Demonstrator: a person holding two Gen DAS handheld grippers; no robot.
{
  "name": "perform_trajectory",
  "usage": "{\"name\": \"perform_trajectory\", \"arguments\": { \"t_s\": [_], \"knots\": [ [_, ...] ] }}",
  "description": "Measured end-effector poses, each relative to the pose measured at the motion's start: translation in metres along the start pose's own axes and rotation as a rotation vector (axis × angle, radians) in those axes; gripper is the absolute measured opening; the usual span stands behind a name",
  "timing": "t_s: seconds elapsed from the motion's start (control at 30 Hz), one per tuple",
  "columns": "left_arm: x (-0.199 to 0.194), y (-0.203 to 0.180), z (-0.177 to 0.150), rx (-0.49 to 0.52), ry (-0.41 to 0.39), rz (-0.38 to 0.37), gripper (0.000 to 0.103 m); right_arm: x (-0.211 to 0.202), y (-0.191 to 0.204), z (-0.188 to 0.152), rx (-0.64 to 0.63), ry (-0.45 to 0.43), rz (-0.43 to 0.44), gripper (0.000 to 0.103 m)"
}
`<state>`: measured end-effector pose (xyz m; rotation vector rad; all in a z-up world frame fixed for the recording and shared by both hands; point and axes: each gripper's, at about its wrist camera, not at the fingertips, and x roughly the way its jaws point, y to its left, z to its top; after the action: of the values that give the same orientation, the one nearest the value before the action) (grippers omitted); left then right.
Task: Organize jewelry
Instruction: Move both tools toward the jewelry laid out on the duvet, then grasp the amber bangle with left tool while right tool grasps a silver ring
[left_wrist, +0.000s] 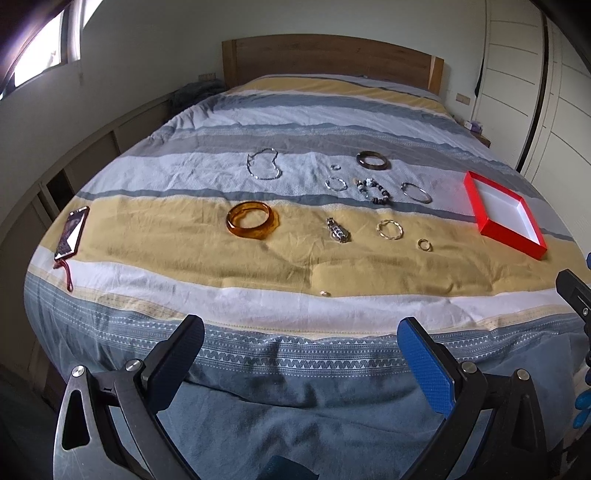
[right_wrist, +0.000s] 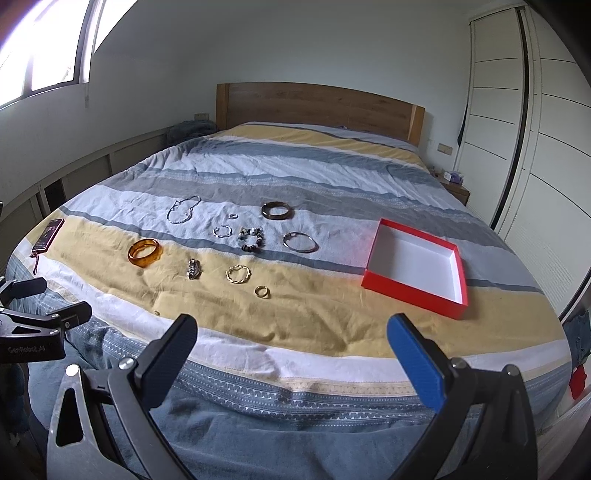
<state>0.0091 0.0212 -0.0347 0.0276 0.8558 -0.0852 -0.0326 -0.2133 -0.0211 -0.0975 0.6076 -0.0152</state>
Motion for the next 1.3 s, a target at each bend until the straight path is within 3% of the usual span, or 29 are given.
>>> {"name": "perform_trajectory", "arguments": {
  "t_s": [0.17,0.4,0.77,1.13,1.27,1.3],
  "knots": [
    [0.014,0.002,-0.001,0.0,0.027,0.003,0.101,0.016,0.002,-0.003,-0.004,0.022,0.024,0.103],
    [0.044,0.015,0.001,-0.045,0.141,0.02,0.102,0.044,0.007,-0.007,-0.007,0.08,0.057,0.103],
    [0.077,0.027,0.012,-0.073,0.212,0.015,0.102,0.08,0.008,-0.001,0.004,0.16,0.107,0.103],
    [0.11,0.051,0.017,-0.114,0.267,0.044,0.102,0.131,-0.006,0.002,0.096,0.281,0.165,0.102],
    [0.12,0.065,0.021,-0.143,0.275,0.057,0.101,0.151,-0.01,0.003,0.125,0.318,0.185,0.099],
    [0.123,0.068,0.023,-0.15,0.275,0.06,0.102,0.157,-0.01,0.004,0.13,0.328,0.194,0.093]
  ]
}}
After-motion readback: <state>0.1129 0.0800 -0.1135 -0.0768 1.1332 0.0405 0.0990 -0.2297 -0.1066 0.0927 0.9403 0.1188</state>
